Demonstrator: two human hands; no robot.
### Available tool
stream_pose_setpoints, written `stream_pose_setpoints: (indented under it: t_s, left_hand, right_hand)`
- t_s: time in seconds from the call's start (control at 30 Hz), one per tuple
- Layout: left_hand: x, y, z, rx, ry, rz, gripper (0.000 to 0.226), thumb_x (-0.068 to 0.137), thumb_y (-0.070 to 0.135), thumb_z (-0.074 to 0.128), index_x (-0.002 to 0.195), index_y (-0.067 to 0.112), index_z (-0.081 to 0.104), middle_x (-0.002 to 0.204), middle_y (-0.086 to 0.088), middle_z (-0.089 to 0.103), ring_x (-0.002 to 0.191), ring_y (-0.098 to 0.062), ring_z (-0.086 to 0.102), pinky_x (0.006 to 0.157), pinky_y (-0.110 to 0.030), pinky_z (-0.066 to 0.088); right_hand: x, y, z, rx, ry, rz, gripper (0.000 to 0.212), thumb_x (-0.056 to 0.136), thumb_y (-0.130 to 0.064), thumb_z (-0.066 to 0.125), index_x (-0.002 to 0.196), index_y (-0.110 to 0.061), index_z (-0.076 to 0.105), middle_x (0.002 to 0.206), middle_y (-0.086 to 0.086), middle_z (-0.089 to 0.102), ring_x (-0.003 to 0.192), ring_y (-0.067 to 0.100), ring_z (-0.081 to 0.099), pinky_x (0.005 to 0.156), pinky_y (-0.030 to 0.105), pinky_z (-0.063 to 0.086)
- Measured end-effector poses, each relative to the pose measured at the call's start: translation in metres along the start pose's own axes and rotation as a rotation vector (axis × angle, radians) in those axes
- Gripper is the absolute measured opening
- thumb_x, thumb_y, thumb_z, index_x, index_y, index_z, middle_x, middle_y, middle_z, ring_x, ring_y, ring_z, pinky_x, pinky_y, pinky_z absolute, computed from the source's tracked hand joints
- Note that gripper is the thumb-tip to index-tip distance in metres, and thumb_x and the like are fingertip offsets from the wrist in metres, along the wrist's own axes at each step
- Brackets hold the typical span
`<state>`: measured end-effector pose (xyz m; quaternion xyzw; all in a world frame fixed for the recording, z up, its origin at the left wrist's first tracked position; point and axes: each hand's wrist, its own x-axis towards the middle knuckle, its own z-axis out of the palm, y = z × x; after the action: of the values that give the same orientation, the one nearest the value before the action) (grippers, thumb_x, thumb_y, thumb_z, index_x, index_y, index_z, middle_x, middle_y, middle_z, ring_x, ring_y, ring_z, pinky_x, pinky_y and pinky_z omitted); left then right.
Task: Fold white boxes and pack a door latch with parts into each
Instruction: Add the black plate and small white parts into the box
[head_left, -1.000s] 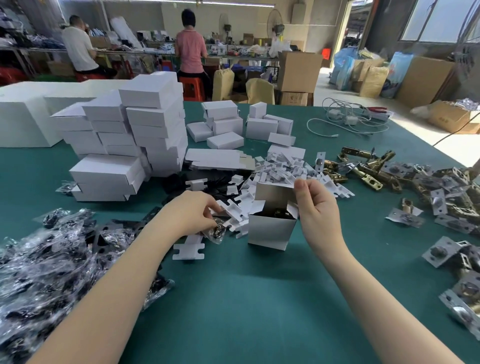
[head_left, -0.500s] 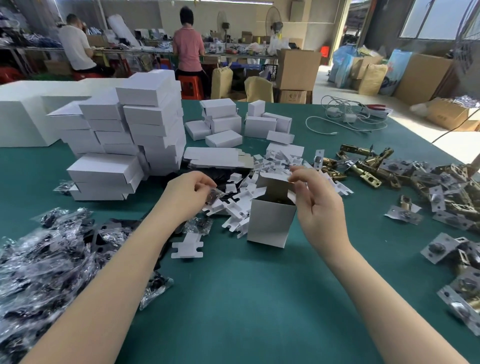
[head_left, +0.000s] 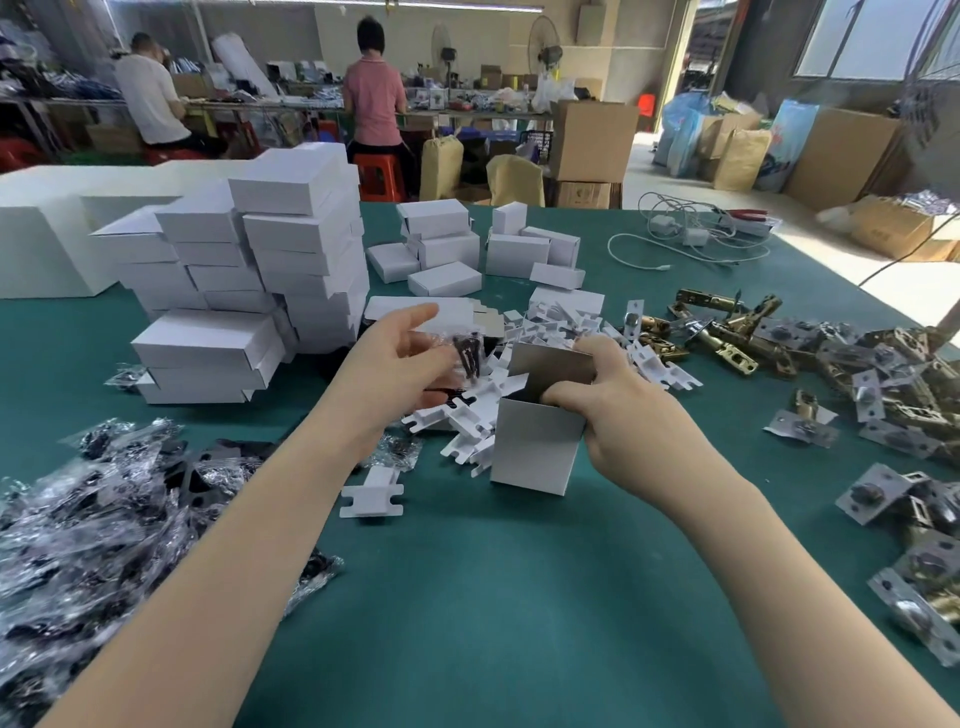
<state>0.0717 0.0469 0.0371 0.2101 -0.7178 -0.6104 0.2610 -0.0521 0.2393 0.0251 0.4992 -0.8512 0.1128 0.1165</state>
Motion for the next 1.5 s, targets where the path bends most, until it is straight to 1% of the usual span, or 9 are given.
stream_pose_setpoints:
  t_s: [0.13, 0.3, 0.5, 0.63, 0.77, 1.03, 1.23, 1.3, 1.5]
  left_hand:
    - [-0.006, 0.004, 0.009, -0.02, -0.054, 0.048, 0.024, 0.092, 0.006, 0.062, 0.097, 0.026, 0.073, 0.087, 0.002, 0.074, 0.079, -0.01, 0.069, 0.073, -0.028, 0.06]
    - [-0.017, 0.008, 0.022, 0.06, -0.144, 0.164, 0.026, 0.095, 0.013, 0.061, 0.093, 0.038, 0.069, 0.09, 0.005, 0.074, 0.08, -0.013, 0.069, 0.075, -0.027, 0.06]
    - [-0.024, 0.009, 0.039, 0.221, -0.1, 0.322, 0.028, 0.098, 0.015, 0.056, 0.101, 0.043, 0.053, 0.09, 0.015, 0.068, 0.066, -0.004, 0.059, 0.075, -0.037, 0.058]
    - [-0.019, 0.012, 0.045, 0.311, -0.202, 0.452, 0.024, 0.1, 0.013, 0.051, 0.119, 0.028, 0.056, 0.107, 0.009, 0.066, 0.095, -0.007, 0.061, 0.088, -0.025, 0.049]
    - [-0.012, 0.014, 0.051, 0.553, -0.251, 0.564, 0.02, 0.102, 0.014, 0.048, 0.12, 0.012, 0.056, 0.088, 0.02, 0.057, 0.073, 0.008, 0.052, 0.068, -0.01, 0.037]
    - [-0.003, 0.02, 0.054, 1.029, -0.216, 0.745, 0.021, 0.103, 0.025, 0.043, 0.119, 0.025, 0.056, 0.107, 0.009, 0.066, 0.092, -0.021, 0.06, 0.073, -0.043, 0.05]
    - [0.002, 0.025, 0.047, 1.193, -0.284, 0.779, 0.022, 0.099, 0.027, 0.051, 0.114, 0.029, 0.068, 0.103, 0.005, 0.068, 0.099, -0.02, 0.059, 0.076, -0.04, 0.047]
    - [0.0, 0.028, 0.047, 1.174, -0.307, 0.785, 0.024, 0.098, 0.025, 0.054, 0.115, 0.029, 0.071, 0.111, 0.003, 0.066, 0.099, -0.022, 0.061, 0.072, -0.036, 0.047]
    - [0.006, 0.037, 0.046, 1.412, -0.444, 0.728, 0.037, 0.105, 0.036, 0.034, 0.133, 0.035, 0.057, 0.124, 0.007, 0.063, 0.108, -0.02, 0.059, 0.086, -0.039, 0.049]
  right_hand:
    - [0.0, 0.003, 0.002, 0.173, -0.006, -0.015, 0.056, 0.081, 0.01, 0.042, 0.116, -0.027, 0.066, 0.143, 0.007, 0.03, 0.109, 0.026, 0.052, 0.081, 0.035, 0.047]
    - [0.003, 0.002, -0.005, 0.69, 0.119, 0.006, 0.055, 0.089, 0.011, 0.045, 0.113, -0.037, 0.061, 0.113, -0.011, 0.056, 0.101, -0.017, 0.043, 0.083, 0.0, 0.03]
    - [0.003, 0.002, -0.001, 0.729, 0.231, 0.021, 0.038, 0.087, -0.006, 0.068, 0.102, -0.04, 0.06, 0.094, -0.025, 0.058, 0.085, -0.009, 0.053, 0.073, 0.005, 0.038]
    - [0.002, 0.003, -0.001, 0.744, 0.256, 0.049, 0.033, 0.087, -0.001, 0.051, 0.095, -0.029, 0.067, 0.081, -0.022, 0.062, 0.066, 0.001, 0.054, 0.063, 0.013, 0.04]
    - [0.002, 0.006, -0.002, 0.774, 0.203, 0.087, 0.054, 0.085, 0.005, 0.041, 0.111, -0.032, 0.068, 0.086, -0.038, 0.06, 0.066, -0.014, 0.054, 0.057, 0.002, 0.037]
    - [0.002, 0.009, -0.005, 0.796, 0.192, 0.097, 0.054, 0.084, 0.007, 0.039, 0.106, -0.037, 0.062, 0.078, -0.034, 0.062, 0.054, -0.003, 0.052, 0.053, 0.006, 0.036]
    - [0.003, 0.01, 0.001, 0.814, 0.197, 0.131, 0.054, 0.084, 0.005, 0.04, 0.111, -0.037, 0.061, 0.079, -0.022, 0.066, 0.056, 0.005, 0.052, 0.055, 0.017, 0.04]
    - [0.002, 0.009, 0.002, 0.814, 0.211, 0.113, 0.051, 0.085, 0.006, 0.04, 0.109, -0.034, 0.06, 0.072, -0.031, 0.062, 0.055, 0.0, 0.052, 0.053, 0.01, 0.036]
    - [0.001, 0.009, 0.002, 0.843, 0.208, 0.11, 0.044, 0.09, 0.005, 0.04, 0.108, -0.029, 0.061, 0.061, -0.037, 0.055, 0.049, -0.001, 0.049, 0.048, 0.007, 0.032]
